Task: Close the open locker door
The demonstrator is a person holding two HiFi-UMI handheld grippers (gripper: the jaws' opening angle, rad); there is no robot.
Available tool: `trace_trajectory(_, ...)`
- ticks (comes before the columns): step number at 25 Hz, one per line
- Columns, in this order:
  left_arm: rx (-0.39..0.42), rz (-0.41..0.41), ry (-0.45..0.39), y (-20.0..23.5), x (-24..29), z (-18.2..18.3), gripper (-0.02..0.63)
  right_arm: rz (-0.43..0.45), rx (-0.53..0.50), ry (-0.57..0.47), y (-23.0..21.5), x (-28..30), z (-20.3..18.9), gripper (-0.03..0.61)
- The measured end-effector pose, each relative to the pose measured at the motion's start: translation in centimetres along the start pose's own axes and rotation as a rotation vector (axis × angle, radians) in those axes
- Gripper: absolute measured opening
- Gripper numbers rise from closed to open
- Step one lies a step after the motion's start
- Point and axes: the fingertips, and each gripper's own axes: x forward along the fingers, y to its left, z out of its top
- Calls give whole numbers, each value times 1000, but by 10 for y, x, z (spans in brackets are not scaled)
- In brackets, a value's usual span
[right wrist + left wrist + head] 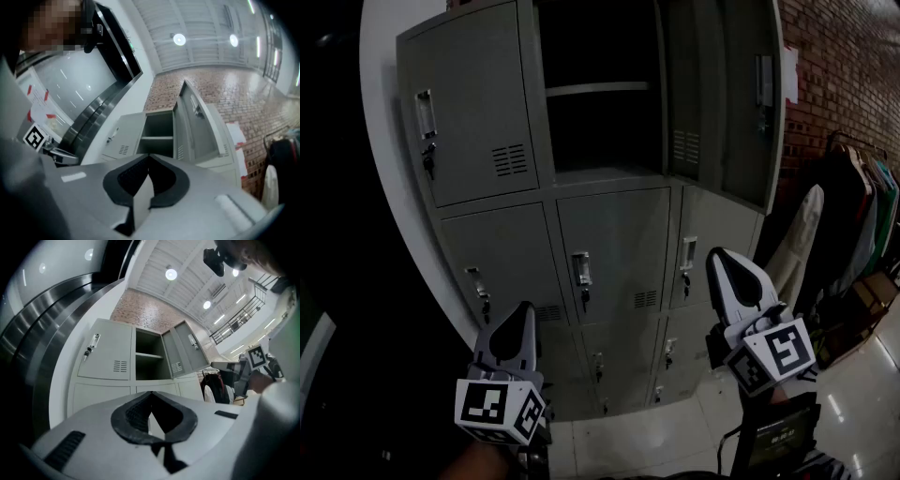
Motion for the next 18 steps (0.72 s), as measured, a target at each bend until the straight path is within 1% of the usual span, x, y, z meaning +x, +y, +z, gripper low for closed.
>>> trace_trajectory(1, 16, -7, -14, 8, 6, 7, 5, -31, -25, -13, -4, 9, 8, 0)
trace_trajectory(2, 32, -13, -28, 17, 11, 14, 5, -60, -48, -25, -8, 18, 15, 18)
trace_trajectory(4, 61, -24, -48, 31, 22, 26, 5, -111, -88, -48, -19, 32, 32, 77)
trace_trajectory(6, 80, -37, -65, 39, 34, 34, 5, -160, -126, -63, -34, 39, 48, 100)
trace_trajectory(8, 79, -56, -79, 41, 46, 39, 5, -213, -150, -66, -57, 40, 62, 116)
trace_trajectory(10, 64, -68, -90, 41, 55, 42, 5, -255, -149, -69, -82, 38, 74, 151)
trace_trajectory(14, 56, -55, -114, 41, 70, 48, 5, -287, -129, -84, -121, 37, 89, 182)
trace_trajectory(16, 51, -50, -111, 39, 77, 49, 5, -290, -119, -69, -134, 37, 87, 193)
trace_trajectory(18, 48, -49, -111, 35, 86, 52, 5, -272, -100, -42, -143, 40, 80, 193)
